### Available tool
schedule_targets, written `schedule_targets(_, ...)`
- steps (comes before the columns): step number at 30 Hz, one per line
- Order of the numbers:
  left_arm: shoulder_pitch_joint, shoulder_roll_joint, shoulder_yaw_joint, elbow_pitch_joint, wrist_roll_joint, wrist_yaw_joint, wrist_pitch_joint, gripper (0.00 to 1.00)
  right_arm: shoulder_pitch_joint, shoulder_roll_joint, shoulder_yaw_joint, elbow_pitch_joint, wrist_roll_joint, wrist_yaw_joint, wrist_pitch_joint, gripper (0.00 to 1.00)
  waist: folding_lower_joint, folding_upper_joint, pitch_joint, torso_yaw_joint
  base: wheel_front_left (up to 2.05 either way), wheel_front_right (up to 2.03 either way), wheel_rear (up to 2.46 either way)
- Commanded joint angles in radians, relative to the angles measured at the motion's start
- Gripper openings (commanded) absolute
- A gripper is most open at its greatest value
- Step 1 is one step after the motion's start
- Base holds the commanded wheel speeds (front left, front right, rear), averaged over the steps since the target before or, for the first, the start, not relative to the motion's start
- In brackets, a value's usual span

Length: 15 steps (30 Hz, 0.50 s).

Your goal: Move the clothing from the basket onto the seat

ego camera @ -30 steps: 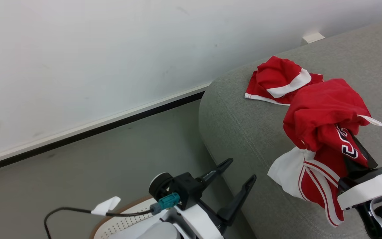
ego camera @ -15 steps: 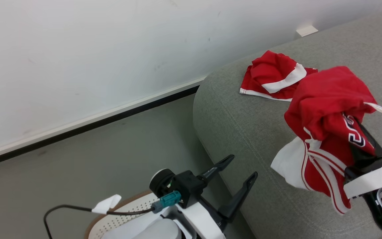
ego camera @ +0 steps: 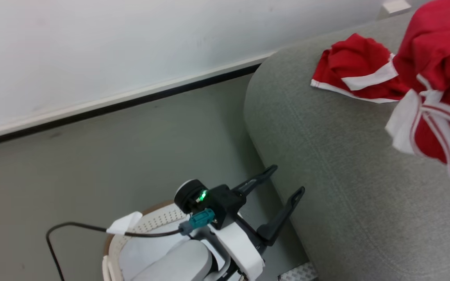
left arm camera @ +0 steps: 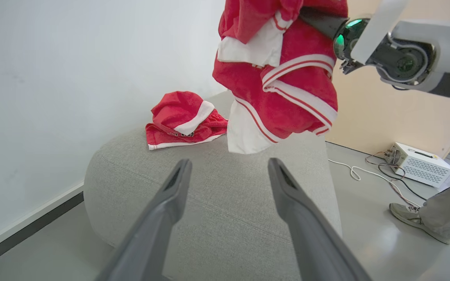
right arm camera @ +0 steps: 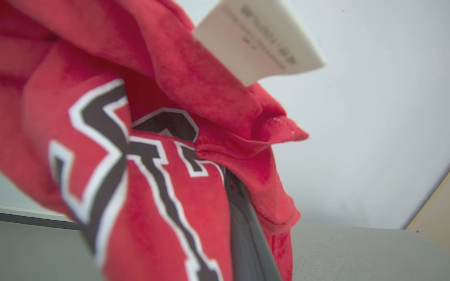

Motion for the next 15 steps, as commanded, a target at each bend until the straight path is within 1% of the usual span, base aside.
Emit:
schedule_targets(1,-0.017,0.008,0.001,-0.006,0.020,-0.003,0.005,1.00,-0.040,-0.038,0.006,0.014,-0.001,-0.002,0.002,0.00,-0.0001,-0.0001,0.046,0.040,0.00,0.00,0.00)
schedule_targets(3,-0.027,0.014,0.005,-0.009,0.021,0.000,0.008,1.00,-0.073,-0.074,0.012,0.032,-0.002,-0.002,0.011,0.00,-0.0001,-0.0001,0.070,0.056,0.00,0.00,0.00)
schedule_targets(5,-0.038,0.019,0.007,-0.013,0.023,0.002,0.014,1.00,-0.111,-0.116,0.011,0.062,0.025,-0.002,0.008,0.00,-0.0001,-0.0001,0.097,0.072,0.00,0.00,0.00)
schedule_targets(10,-0.064,0.031,0.008,-0.027,0.028,0.002,0.022,1.00,-0.185,-0.190,0.023,0.167,0.073,-0.002,0.001,0.00,-0.0001,-0.0001,0.162,0.108,0.00,0.00,0.00)
schedule_targets(11,-0.064,0.031,0.008,-0.027,0.028,0.002,0.022,1.00,-0.185,-0.190,0.023,0.167,0.073,-0.002,0.001,0.00,-0.0001,-0.0001,0.162,0.108,0.00,0.00,0.00)
schedule_targets(13,-0.075,0.035,0.009,-0.033,0.035,0.002,0.022,1.00,-0.212,-0.213,0.048,0.217,0.063,-0.002,0.000,0.00,-0.0001,-0.0001,0.187,0.119,0.00,0.00,0.00)
schedule_targets(15,-0.087,0.036,0.008,-0.038,0.040,0.003,0.025,1.00,-0.232,-0.209,0.064,0.264,0.050,-0.002,-0.001,0.00,-0.0001,-0.0001,0.211,0.131,0.00,0.00,0.00)
